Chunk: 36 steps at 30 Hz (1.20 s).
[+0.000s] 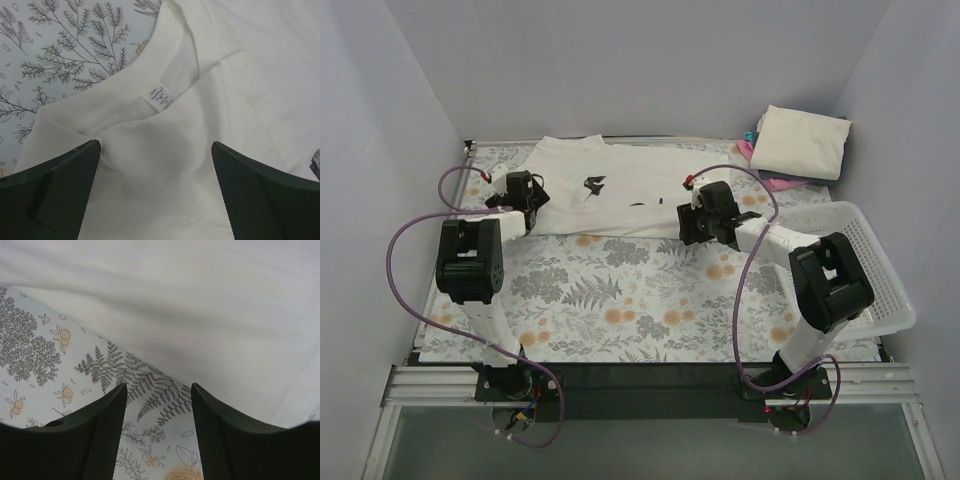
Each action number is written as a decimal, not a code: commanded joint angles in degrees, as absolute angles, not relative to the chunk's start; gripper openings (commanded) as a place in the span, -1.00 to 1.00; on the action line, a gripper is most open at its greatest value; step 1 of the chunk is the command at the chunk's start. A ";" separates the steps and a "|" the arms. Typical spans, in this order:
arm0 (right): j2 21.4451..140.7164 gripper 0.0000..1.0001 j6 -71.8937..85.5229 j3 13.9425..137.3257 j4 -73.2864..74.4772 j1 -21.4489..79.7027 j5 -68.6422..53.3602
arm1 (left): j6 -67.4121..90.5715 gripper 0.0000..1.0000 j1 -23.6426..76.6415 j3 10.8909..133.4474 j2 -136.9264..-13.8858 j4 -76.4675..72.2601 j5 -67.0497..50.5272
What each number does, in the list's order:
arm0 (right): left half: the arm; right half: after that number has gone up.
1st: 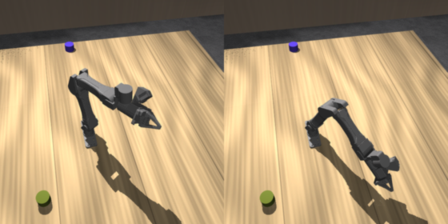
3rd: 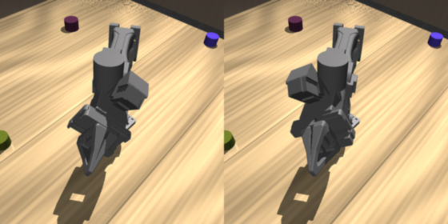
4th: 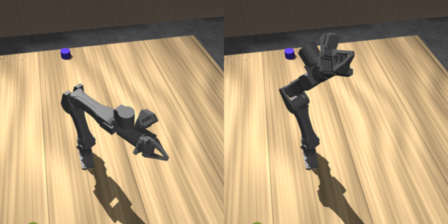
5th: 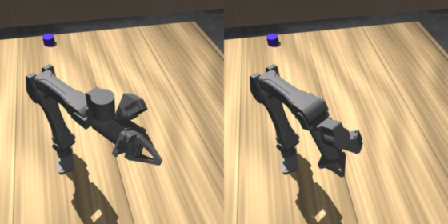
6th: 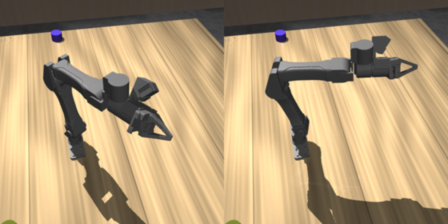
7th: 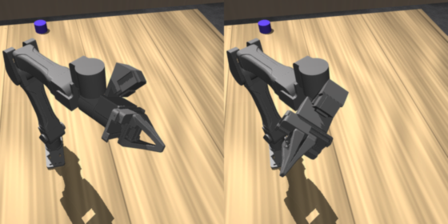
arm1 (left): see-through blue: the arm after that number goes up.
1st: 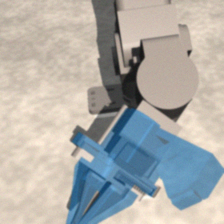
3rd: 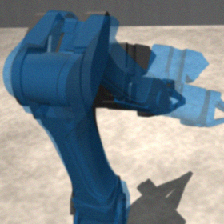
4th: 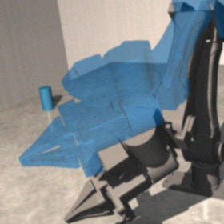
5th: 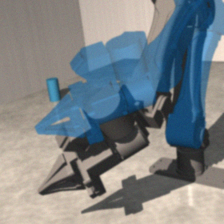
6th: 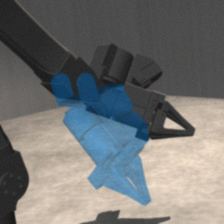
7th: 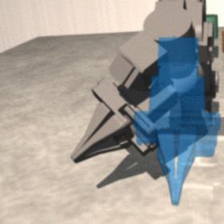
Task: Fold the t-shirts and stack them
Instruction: Fold the tshirt
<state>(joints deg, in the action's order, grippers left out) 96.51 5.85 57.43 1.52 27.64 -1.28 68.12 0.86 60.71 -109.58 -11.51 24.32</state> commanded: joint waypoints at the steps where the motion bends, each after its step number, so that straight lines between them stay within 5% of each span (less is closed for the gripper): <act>1: 100.62 -0.03 5.36 61.77 -1.67 28.56 -0.27 | 69.34 0.72 0.88 60.38 -106.43 -13.89 19.17; 14: 106.35 -0.07 4.22 63.46 -1.58 28.83 2.90 | 70.58 0.72 0.97 62.93 -110.65 -13.27 15.12; 28: 106.53 -0.95 4.39 57.66 -0.09 30.23 4.48 | 72.24 0.72 0.97 67.50 -114.96 -7.83 18.37; 36: 105.21 -0.97 6.06 55.20 3.69 31.02 3.60 | 76.19 0.72 0.97 67.51 -113.21 -0.36 20.04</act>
